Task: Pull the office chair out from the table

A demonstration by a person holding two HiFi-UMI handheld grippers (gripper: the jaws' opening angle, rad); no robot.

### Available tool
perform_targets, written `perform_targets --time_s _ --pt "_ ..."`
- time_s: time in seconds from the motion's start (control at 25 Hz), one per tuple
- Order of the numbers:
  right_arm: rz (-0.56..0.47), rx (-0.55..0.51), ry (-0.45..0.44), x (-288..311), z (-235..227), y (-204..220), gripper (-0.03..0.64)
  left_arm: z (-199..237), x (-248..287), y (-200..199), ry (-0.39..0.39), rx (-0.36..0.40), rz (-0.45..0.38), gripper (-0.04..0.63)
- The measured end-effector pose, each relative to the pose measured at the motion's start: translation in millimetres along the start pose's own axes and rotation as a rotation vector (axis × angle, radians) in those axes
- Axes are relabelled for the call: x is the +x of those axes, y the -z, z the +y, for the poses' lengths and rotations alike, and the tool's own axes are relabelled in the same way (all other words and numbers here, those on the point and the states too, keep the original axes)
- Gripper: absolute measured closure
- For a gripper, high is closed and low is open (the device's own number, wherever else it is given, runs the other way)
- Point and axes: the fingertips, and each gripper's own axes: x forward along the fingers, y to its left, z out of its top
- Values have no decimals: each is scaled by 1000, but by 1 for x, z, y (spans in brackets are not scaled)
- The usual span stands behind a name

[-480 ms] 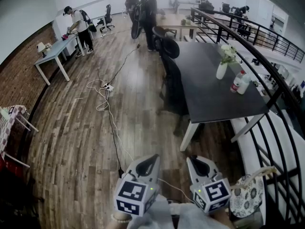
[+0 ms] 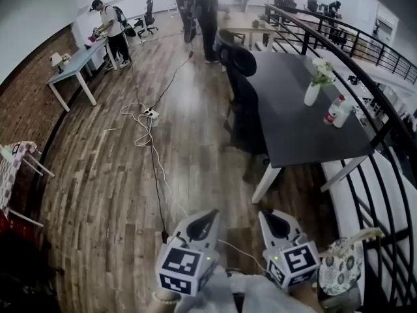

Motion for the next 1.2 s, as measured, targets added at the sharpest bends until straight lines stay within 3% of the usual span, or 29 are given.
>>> perform_targets --time_s 0.28,0.68,1.2 --pt "19 40 21 46 14 -8 614 68 -6 -7 -45 -17 8 588" --pt "24 25 -21 121 62 -27 614 173 -26 -18 -130 -44 -10 588" --pt "37 -35 -69 183 127 -36 614 268 -60 -9 -215 -73 -37 588"
